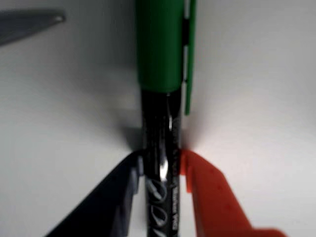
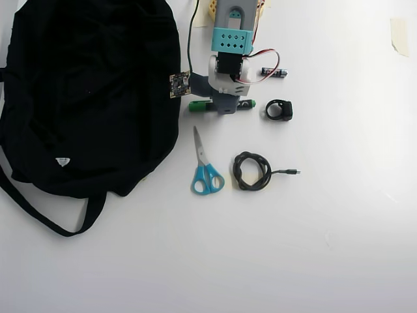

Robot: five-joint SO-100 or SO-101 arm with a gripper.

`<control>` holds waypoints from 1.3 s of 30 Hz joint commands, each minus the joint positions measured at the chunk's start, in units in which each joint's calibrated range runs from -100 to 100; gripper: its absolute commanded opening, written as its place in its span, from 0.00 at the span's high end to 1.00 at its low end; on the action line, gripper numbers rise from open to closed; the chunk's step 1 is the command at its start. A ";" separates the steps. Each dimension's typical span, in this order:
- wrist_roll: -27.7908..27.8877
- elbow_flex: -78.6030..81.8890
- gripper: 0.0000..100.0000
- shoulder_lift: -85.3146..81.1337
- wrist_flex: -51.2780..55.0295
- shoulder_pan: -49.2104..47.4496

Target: Put the green marker into the black bag

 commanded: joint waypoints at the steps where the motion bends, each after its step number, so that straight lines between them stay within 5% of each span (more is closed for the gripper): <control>1: -1.76 2.22 0.98 0.87 -0.39 0.00; 23: -1.97 -7.66 0.98 -0.46 13.82 -0.52; 39: -1.71 -12.78 0.98 -2.70 14.25 -2.25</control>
